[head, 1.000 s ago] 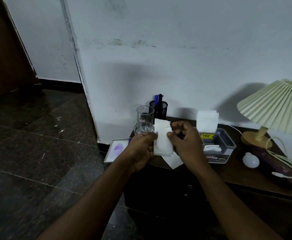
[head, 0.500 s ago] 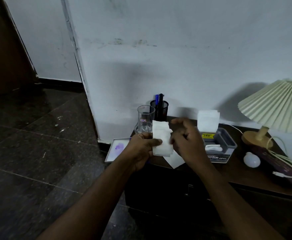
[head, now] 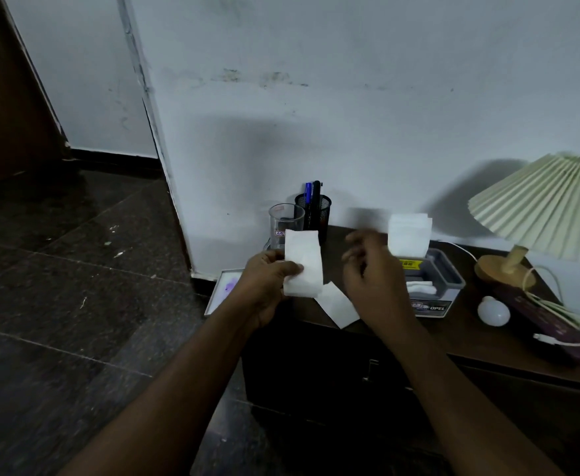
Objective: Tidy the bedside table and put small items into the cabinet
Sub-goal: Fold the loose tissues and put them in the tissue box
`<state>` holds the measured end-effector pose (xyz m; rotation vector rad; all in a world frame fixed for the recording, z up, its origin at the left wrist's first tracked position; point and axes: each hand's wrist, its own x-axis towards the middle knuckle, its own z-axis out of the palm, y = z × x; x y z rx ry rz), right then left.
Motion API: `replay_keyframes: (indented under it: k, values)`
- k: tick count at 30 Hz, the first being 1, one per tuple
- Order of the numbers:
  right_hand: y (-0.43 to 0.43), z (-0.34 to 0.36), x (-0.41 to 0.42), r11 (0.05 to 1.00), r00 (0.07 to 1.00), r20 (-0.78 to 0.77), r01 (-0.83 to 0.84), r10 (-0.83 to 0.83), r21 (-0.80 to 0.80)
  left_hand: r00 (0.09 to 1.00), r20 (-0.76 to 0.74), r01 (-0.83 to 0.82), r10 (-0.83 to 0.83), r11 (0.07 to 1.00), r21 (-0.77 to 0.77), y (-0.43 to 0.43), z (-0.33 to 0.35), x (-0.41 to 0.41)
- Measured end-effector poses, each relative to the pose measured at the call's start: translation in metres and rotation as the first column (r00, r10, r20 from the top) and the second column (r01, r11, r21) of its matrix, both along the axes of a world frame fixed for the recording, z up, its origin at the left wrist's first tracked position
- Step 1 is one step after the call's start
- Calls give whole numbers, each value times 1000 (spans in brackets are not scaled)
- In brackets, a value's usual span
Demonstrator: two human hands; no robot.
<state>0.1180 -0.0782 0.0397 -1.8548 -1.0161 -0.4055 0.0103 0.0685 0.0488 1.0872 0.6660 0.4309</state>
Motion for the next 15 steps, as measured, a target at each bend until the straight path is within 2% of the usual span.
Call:
replay_keyframes:
  k: [1, 2, 3, 4, 6, 9, 10, 12, 14, 15]
  values:
    - [1, -6, -1, 981, 1000, 13, 5, -3, -196, 1000, 9, -21, 21, 999, 25, 1, 1, -2]
    - [3, -16, -2, 911, 999, 39, 19, -3, -412, 999, 18, -38, 37, 998, 42, 2, 1, -4]
    - [3, -26, -5, 822, 997, 81, 43, 3, -567, 998, 27, -53, 52, 998, 43, 4, 1, -5]
    - [3, -33, -9, 754, 992, 126, 80, 4, -652, 997, 36, -64, 63, 997, 39, 5, 0, -6]
    - [2, -42, -15, 696, 980, 200, 153, -14, -701, 997, 38, -76, 74, 996, 42, 5, -1, -5]
    - [5, -46, -15, 670, 963, 269, 220, -31, -709, 997, 16, -76, 75, 995, 58, 3, -1, -3]
    - [7, -42, -15, 687, 967, 249, 210, -44, -695, 997, 9, -77, 77, 995, 60, 3, -1, -3]
    - [11, -31, -15, 827, 988, 109, 150, -109, -541, 996, 10, -88, 87, 995, 46, 2, 0, -3]
    - [12, -10, -18, 989, 978, -181, 78, -100, -127, 995, 12, -101, 100, 994, 30, 4, -1, -2]
    - [10, 1, -21, 992, 952, -304, 69, -36, 101, 995, 9, -103, 102, 994, 24, 4, -2, -1]
